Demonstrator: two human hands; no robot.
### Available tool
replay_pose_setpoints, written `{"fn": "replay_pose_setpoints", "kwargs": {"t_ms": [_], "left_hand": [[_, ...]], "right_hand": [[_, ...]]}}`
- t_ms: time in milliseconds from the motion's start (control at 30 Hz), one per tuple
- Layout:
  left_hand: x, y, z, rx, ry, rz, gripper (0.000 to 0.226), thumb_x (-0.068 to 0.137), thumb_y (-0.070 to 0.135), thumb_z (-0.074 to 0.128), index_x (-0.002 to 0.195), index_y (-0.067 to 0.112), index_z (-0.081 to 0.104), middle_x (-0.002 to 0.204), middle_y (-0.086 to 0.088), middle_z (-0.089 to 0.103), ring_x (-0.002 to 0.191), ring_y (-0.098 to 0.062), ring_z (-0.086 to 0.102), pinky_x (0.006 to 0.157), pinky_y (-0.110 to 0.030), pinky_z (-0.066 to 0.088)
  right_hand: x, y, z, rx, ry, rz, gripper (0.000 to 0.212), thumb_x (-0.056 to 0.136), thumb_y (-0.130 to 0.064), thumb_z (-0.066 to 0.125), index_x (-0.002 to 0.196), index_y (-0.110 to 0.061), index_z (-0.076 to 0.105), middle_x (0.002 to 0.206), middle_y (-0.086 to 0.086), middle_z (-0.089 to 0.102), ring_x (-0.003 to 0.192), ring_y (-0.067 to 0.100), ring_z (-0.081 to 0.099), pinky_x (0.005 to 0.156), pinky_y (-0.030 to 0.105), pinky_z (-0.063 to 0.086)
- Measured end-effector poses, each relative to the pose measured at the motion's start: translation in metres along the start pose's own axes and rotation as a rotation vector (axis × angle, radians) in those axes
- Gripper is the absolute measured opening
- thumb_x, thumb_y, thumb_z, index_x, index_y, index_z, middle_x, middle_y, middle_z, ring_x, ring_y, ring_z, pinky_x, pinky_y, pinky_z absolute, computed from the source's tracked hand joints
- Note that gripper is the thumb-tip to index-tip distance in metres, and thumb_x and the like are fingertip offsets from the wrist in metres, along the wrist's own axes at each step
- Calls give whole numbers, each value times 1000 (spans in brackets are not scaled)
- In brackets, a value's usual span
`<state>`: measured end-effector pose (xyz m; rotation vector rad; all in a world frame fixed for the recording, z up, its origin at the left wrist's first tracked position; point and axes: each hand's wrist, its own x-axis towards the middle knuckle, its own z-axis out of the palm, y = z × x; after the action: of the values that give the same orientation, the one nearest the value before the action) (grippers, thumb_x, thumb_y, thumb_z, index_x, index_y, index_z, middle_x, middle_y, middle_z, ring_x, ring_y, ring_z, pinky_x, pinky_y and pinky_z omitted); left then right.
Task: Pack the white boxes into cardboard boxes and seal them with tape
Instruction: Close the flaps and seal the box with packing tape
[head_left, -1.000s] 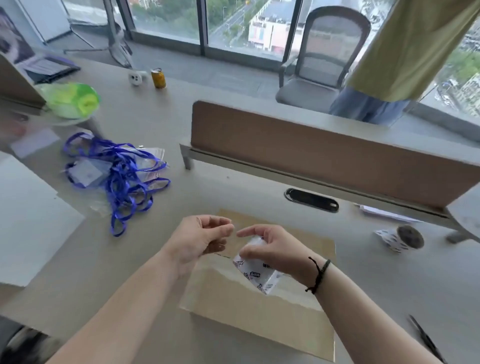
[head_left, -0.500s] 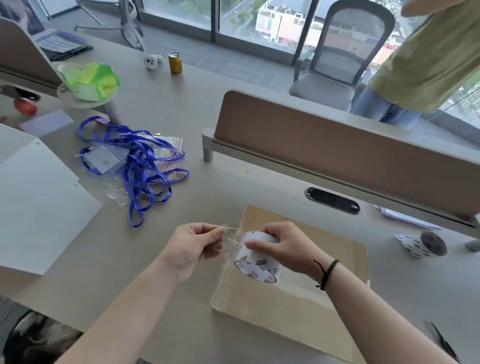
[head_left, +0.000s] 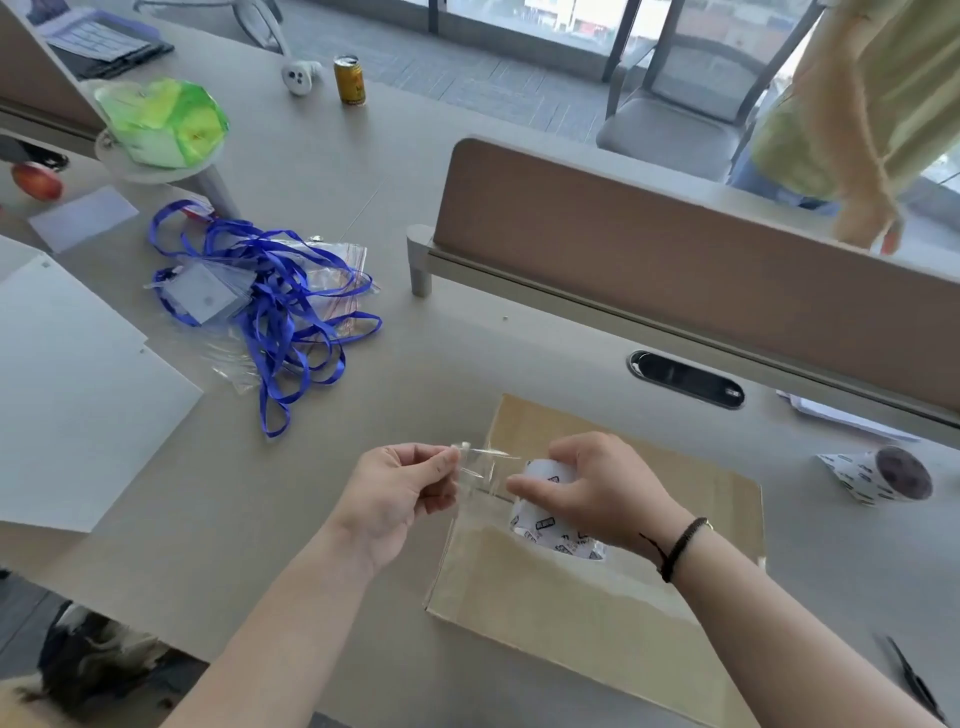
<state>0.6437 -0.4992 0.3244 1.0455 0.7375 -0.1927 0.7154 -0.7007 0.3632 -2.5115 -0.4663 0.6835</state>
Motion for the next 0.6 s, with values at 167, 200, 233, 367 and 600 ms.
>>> {"fn": "replay_pose_setpoints", "kwargs": {"t_ms": [167, 200, 233, 367, 600], "left_hand": [[4, 5, -11, -13, 0, 0, 4, 84, 2, 70, 82, -1, 69, 64, -7, 64, 51, -14, 57, 53, -24, 56], [5, 4, -11, -2, 2, -1, 4, 85, 2, 70, 82, -1, 69, 65, -7, 64, 52, -14, 57, 53, -24, 56], [5, 2, -11, 5, 10, -4, 5, 86, 1, 70, 82, -1, 69, 65, -7, 63, 52, -15, 57, 53, -24, 56], [10, -2, -16, 11, 59, 2, 5, 88, 0, 68, 84, -3, 70, 64, -7, 61, 52, -15, 55, 53, -24, 55], [20, -4, -20, 161, 37, 20, 7, 86, 6, 74, 86, -2, 73, 70, -10, 65, 57, -18, 59, 62, -29, 58]], "right_hand": [[-4, 1, -6, 436, -84, -32, 60, 81, -37, 84, 60, -4, 39, 57, 2, 39, 48, 15, 41, 46, 25, 29], [-4, 1, -6, 380, -89, -30, 61, 81, -40, 83, 61, -2, 39, 57, 2, 41, 49, 16, 42, 46, 26, 31], [-2, 1, -6, 267, -91, -18, 62, 81, -45, 81, 60, -5, 39, 57, 1, 42, 49, 16, 42, 48, 27, 32], [2, 1, -11, -222, -71, 93, 69, 80, -71, 66, 55, -16, 32, 48, -3, 40, 48, 16, 37, 48, 29, 28], [2, -7, -13, -380, -73, 95, 66, 85, -74, 56, 60, -17, 34, 57, -4, 44, 54, 19, 41, 51, 31, 33]]}}
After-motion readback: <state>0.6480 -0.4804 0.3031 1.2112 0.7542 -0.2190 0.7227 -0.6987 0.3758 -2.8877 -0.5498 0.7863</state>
